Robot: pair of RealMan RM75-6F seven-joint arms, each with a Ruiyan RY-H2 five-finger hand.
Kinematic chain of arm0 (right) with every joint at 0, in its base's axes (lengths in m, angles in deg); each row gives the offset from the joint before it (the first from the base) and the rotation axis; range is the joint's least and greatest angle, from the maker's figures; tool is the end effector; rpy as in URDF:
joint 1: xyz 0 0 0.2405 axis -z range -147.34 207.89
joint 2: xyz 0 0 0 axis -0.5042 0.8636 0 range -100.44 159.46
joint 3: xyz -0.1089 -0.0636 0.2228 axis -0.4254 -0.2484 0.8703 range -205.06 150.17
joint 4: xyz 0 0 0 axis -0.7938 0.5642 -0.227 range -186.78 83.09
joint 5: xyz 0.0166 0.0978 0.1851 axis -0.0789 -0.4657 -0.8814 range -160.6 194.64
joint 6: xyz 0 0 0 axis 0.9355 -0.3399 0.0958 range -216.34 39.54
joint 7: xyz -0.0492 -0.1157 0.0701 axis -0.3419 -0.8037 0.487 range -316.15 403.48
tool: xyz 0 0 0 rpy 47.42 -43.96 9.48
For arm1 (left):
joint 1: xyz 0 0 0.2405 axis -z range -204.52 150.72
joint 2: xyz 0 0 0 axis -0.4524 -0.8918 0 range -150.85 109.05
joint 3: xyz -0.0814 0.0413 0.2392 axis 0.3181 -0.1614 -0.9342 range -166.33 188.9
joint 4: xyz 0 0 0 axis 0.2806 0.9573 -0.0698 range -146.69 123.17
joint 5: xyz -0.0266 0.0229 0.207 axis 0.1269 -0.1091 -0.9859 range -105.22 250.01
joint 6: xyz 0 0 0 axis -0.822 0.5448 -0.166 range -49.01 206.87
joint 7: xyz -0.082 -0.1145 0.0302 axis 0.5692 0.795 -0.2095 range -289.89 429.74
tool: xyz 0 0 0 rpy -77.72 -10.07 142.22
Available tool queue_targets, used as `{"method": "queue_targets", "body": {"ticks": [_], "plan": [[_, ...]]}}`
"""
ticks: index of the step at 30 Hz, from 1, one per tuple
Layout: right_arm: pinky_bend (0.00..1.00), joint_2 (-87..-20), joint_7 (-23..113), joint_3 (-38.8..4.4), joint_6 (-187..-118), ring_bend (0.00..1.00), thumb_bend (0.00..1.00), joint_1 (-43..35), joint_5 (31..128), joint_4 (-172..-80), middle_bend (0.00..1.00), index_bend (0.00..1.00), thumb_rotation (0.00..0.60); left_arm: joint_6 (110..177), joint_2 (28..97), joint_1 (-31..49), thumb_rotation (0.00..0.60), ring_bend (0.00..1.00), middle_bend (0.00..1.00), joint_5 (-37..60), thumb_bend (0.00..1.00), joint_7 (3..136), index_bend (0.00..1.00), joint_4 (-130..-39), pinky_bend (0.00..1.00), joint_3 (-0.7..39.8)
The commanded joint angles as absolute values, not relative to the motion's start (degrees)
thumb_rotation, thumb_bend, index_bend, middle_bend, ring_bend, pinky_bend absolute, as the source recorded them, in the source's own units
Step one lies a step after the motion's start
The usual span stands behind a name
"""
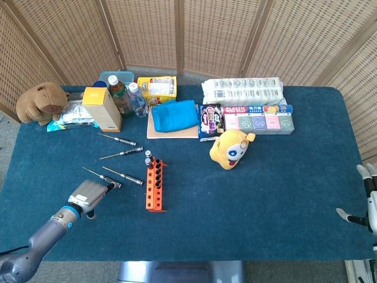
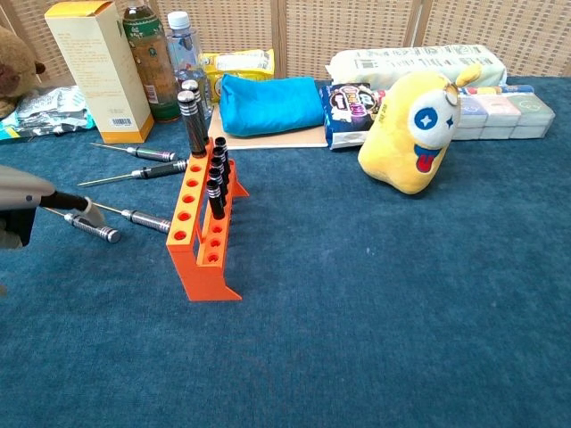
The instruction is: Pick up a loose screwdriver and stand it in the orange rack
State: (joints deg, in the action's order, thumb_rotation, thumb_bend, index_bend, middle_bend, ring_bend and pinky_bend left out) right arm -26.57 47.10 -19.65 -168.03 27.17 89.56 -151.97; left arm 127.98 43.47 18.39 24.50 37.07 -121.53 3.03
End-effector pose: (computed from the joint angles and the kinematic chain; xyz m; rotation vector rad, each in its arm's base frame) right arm -0.3255 -0.1843 0.2017 1.1526 -1.0634 0.8359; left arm -0.2128 0.2651 0.0485 -2.0780 -1.0324 -0.3206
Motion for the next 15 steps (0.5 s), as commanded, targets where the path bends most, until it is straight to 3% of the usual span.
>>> {"method": "queue_targets", "body": {"ticks": [1,15], "plan": [[0.0,-26.6,47.1,-19.7,-168.0,0.0,0.0,27.2,89.6,-152.0,0.0,0.0,0.6,129.1,44.8,17.9,0.6,1.0,1.0,23.2,0.17,37.2,0.13,-119.6,1.0,3.5],[0.0,-26.3,47.8,-19.5,-168.2,0.0,0.0,27.3,89.4,-151.9,0.0,0.0,0.6,130.2,48.8,18.7,0.6,1.0,1.0,25.7,0.17,33.8,0.13,-116.8,1.0,3.4]]}}
